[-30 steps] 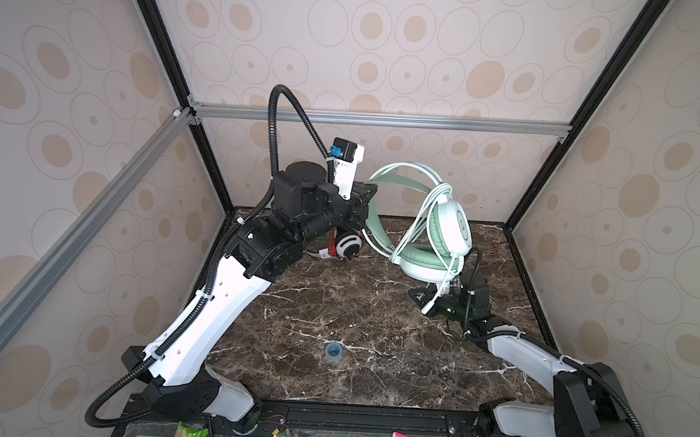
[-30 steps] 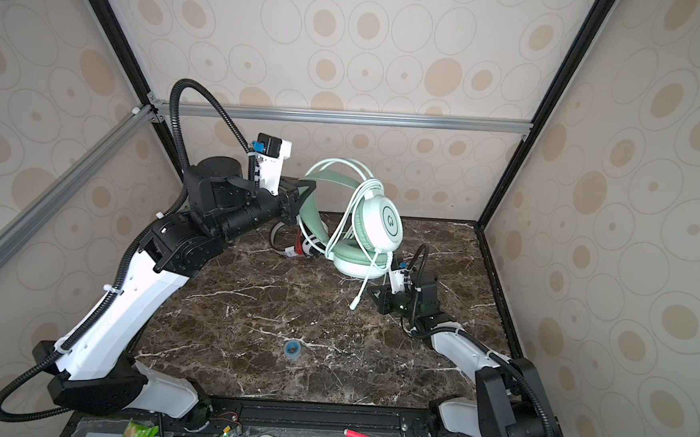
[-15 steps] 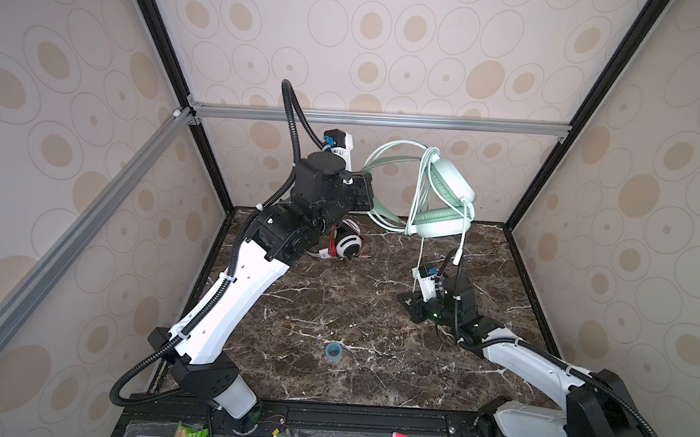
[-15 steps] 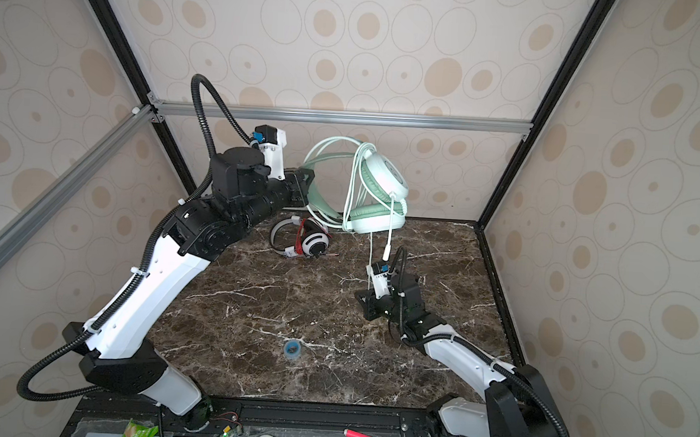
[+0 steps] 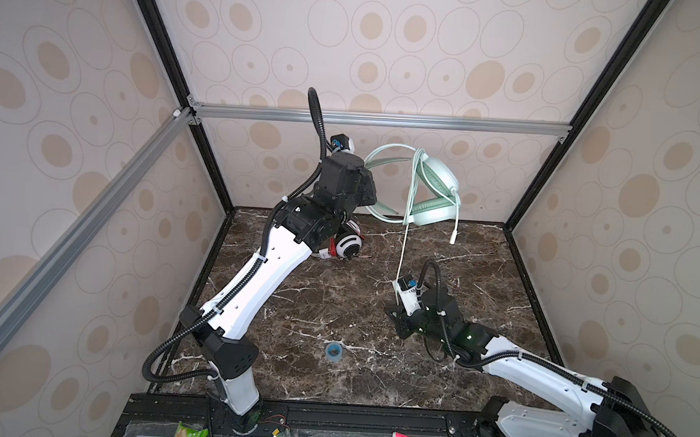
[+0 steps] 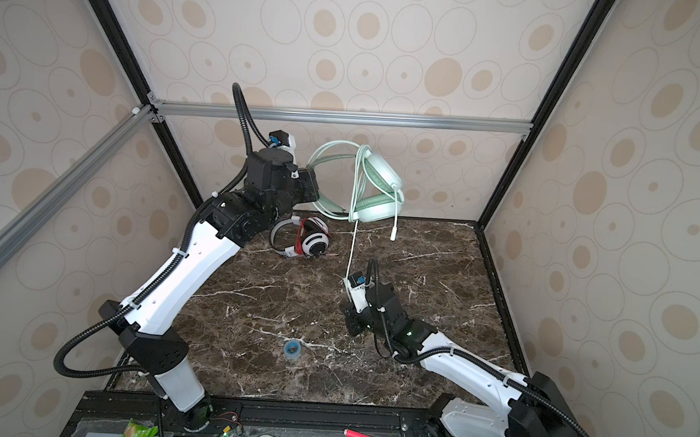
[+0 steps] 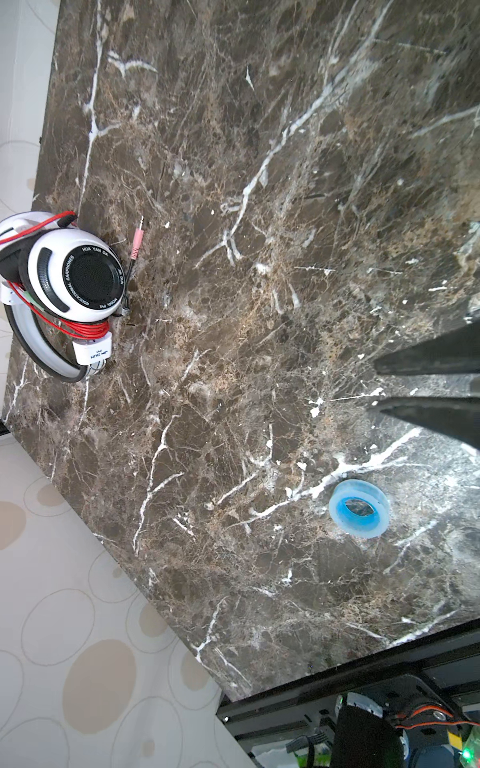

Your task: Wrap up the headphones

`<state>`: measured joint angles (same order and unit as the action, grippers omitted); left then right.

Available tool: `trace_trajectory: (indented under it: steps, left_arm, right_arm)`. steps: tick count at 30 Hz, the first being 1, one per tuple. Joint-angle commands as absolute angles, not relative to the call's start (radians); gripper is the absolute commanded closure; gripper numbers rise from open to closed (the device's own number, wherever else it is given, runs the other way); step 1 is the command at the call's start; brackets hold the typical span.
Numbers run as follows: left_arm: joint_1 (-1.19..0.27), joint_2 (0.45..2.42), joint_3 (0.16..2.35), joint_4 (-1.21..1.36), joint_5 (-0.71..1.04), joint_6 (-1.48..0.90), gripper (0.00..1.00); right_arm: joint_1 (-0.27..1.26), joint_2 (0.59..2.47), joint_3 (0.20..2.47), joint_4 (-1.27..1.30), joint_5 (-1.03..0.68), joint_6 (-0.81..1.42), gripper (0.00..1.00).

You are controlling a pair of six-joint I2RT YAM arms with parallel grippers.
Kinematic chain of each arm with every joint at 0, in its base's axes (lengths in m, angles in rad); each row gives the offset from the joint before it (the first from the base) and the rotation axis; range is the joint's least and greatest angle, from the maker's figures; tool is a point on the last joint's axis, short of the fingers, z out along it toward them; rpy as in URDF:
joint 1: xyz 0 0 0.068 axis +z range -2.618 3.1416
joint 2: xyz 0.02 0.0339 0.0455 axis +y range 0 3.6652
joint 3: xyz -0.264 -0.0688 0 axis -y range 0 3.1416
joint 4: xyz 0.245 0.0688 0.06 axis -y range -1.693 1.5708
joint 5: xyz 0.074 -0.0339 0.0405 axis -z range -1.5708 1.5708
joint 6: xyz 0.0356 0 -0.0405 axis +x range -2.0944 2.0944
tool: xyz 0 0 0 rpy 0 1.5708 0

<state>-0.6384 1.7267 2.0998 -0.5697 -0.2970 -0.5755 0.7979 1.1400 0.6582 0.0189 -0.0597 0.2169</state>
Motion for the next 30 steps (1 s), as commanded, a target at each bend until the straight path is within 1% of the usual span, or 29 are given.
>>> trace_trajectory:
  steps: [1, 7, 12, 21, 30]
  left_arm:
    - [-0.613, 1.697, 2.099, -0.343, -0.380, -0.576, 1.00]
    - [-0.599, 1.720, 2.030, -0.309, -0.415, -0.535, 1.00]
    - [-0.598, 1.699, 1.848, -0.242, -0.446, -0.521, 1.00]
    - [-0.599, 1.635, 1.605, -0.147, -0.458, -0.423, 1.00]
    - [-0.614, 1.537, 1.385, -0.078, -0.351, -0.309, 1.00]
  right_arm:
    - [0.865, 1.126, 0.677, -0.078, -0.032, 0.195, 1.00]
    - [0.964, 1.125, 0.710, -0.123, -0.005, 0.200, 1.00]
    - [1.003, 1.153, 0.768, -0.164, -0.030, 0.166, 1.00]
    - [1.006, 1.134, 0.889, -0.237, -0.002, 0.092, 1.00]
    - [0.988, 1.165, 1.106, -0.361, 0.048, 0.006, 1.00]
